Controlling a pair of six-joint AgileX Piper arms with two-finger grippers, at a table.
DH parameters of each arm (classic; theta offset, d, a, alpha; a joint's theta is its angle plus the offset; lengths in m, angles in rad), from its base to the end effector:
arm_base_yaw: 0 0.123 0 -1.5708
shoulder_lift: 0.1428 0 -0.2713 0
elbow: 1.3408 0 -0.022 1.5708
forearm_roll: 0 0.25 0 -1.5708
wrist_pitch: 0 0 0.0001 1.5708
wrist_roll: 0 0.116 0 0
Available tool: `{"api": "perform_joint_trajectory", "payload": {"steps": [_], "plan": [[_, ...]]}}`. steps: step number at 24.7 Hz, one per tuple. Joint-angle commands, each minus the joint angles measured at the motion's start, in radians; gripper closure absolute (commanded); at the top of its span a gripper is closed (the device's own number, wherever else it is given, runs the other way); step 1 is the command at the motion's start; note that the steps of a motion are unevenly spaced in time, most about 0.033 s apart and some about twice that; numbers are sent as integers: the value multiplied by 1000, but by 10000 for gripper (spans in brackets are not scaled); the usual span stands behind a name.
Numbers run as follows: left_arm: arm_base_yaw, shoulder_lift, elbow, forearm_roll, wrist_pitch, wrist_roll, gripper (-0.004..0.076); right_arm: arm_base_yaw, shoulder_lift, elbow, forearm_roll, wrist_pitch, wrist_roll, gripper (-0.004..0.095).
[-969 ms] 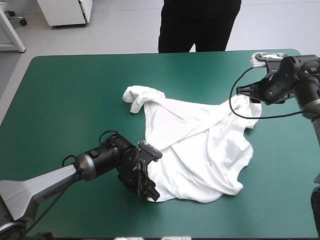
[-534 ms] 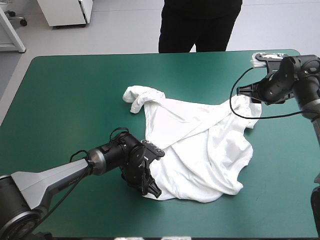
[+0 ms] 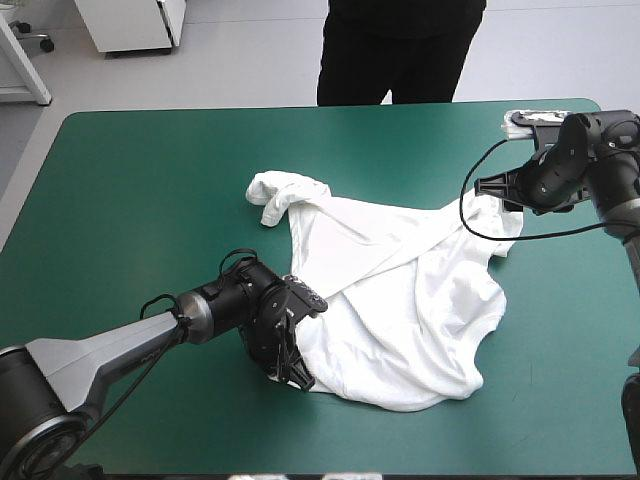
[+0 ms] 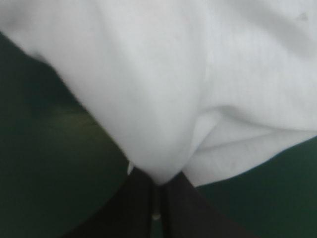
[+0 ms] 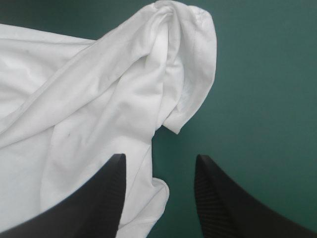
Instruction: Fold the cloth
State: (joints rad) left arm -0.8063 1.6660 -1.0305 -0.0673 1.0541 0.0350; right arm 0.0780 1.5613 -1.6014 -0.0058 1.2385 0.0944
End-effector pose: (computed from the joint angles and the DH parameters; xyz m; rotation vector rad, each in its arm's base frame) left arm 0.1925 -0.2105 0.1594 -1.2134 -2.8416 0.0647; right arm 0.3316 0.0253 0.3414 0.0212 2.6827 0.0461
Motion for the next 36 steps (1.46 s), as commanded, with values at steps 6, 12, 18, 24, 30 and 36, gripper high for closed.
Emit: {"api": "perform_joint_trajectory", "payload": {"steps": [6, 12, 18, 24, 30, 36], "plan": [[-20, 51, 29, -179, -110, 42, 733, 19, -46, 262, 99, -52, -36, 310], [-20, 51, 29, -179, -108, 42, 733, 54, -46, 443, 27, -270, 46, 328], [-20, 51, 29, -176, -110, 42, 733, 54, -44, 565, 14, -373, 57, 361], [-20, 51, 29, -176, -110, 42, 733, 54, 34, 587, 19, -392, 83, 372], [-20, 51, 29, -178, -106, 42, 733, 54, 120, 587, 119, -368, 65, 459], [-18, -5, -3, -153, -50, 46, 733, 54, 95, 575, 185, -334, 20, 917]]}}
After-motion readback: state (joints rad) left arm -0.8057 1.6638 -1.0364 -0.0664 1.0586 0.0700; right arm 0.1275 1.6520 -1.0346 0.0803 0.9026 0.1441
